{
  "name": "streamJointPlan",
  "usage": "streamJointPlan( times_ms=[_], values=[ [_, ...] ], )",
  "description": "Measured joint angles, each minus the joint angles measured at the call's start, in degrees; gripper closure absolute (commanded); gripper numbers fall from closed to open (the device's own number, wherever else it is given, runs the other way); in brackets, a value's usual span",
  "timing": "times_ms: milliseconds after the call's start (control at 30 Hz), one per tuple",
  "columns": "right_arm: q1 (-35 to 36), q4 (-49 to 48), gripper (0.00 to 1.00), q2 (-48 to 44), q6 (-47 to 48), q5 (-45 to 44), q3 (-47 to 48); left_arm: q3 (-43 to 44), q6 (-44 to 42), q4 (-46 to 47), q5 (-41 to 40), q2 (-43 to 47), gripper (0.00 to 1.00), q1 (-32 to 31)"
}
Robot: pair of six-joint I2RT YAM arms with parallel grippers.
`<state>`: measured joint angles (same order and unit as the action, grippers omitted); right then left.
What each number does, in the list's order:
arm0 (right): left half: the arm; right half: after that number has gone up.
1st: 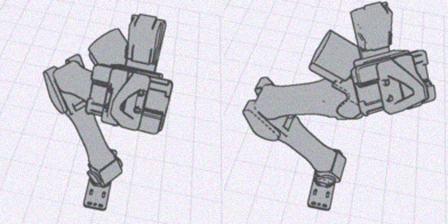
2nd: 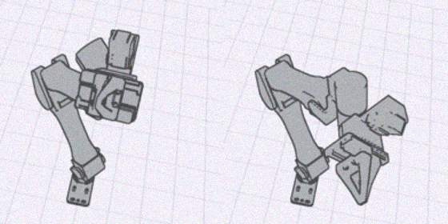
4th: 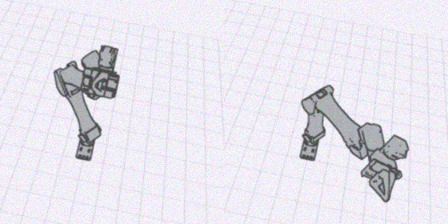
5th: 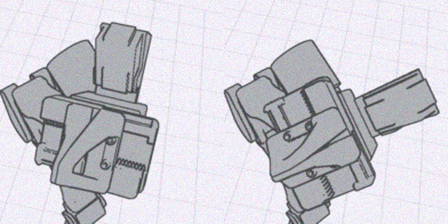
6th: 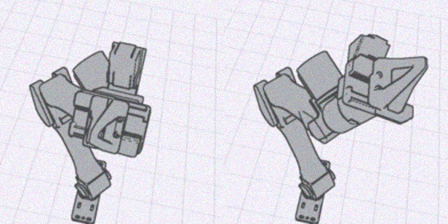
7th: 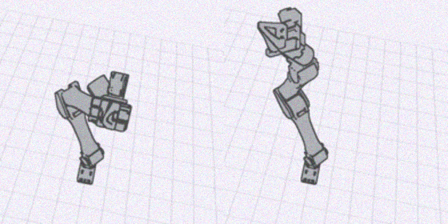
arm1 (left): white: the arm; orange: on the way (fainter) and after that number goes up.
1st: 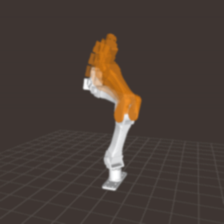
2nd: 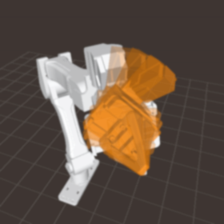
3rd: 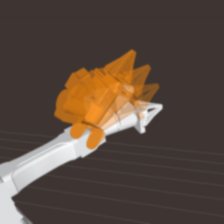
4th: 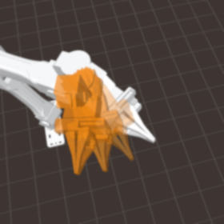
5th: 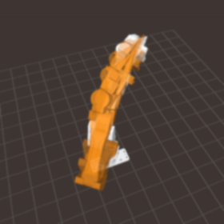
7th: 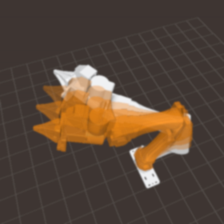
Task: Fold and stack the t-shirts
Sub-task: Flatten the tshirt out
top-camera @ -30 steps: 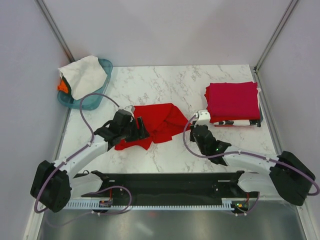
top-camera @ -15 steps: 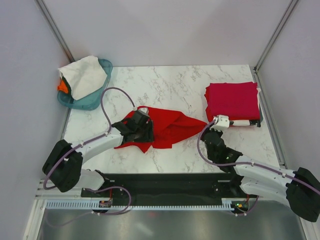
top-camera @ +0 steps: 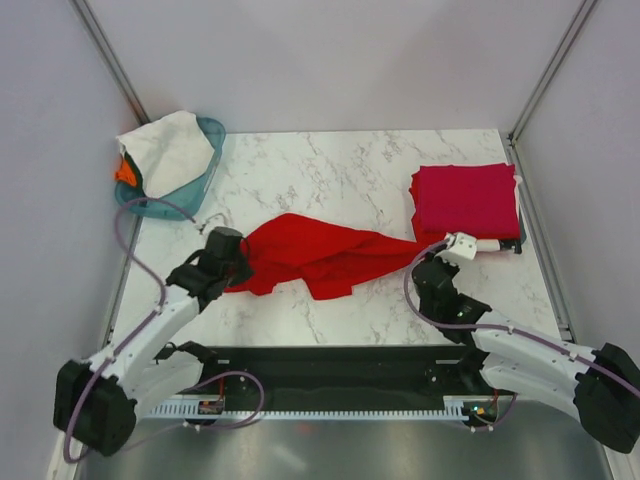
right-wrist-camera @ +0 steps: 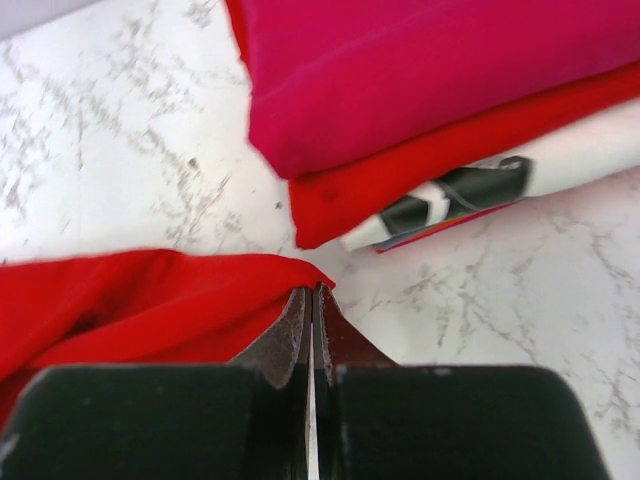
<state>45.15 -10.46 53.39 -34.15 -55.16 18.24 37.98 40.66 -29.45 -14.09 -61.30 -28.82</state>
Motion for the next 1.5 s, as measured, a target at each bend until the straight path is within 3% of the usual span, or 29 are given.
streamJointPlan(
  times_ms=[133, 233, 567, 800, 900, 1100, 1367, 1500],
  values=[
    [-3.1, 3.3, 1.00, -5.1, -5.0, -2.4, -1.2, -3.5, 2.4, -1.5, -1.2, 15.3, 0.98, 10.9],
    [-5.0, 4.8, 1.00, -9.6, -7.6, -3.2, -3.2, -3.4, 2.8, -2.9, -1.9, 21.0, 0.98, 14.4],
    [-6.1, 7.1, 1.00, -10.2, -9.6, -3.4, -4.0, 2.3, 3.2, -6.6, -2.4, 14.0, 0.98, 16.8],
    [-6.1, 9.7, 1.00, -14.2, -9.1, -3.6, -3.3, 23.5, 0.1, -8.7, -2.3, 9.4, 0.98, 17.6],
    [-6.3, 13.4, 1.00, -14.4, -6.9, -3.1, 2.1, 33.7, -3.1, -8.7, -2.4, 6.9, 0.98, 17.6],
    [-6.4, 18.7, 1.00, -9.9, -0.7, 1.5, 23.7, 53.3, -7.6, -12.5, -2.1, -1.2, 0.98, 18.8],
    [-6.4, 26.0, 1.00, -14.6, 5.2, 7.1, 35.8, 55.8, -8.8, -17.8, -0.2, 3.8, 0.98, 18.8],
    [-6.4, 28.9, 1.00, -15.1, 8.5, 7.6, 43.1, 61.9, -9.4, -20.6, 1.2, 4.5, 0.98, 18.8]
  ],
)
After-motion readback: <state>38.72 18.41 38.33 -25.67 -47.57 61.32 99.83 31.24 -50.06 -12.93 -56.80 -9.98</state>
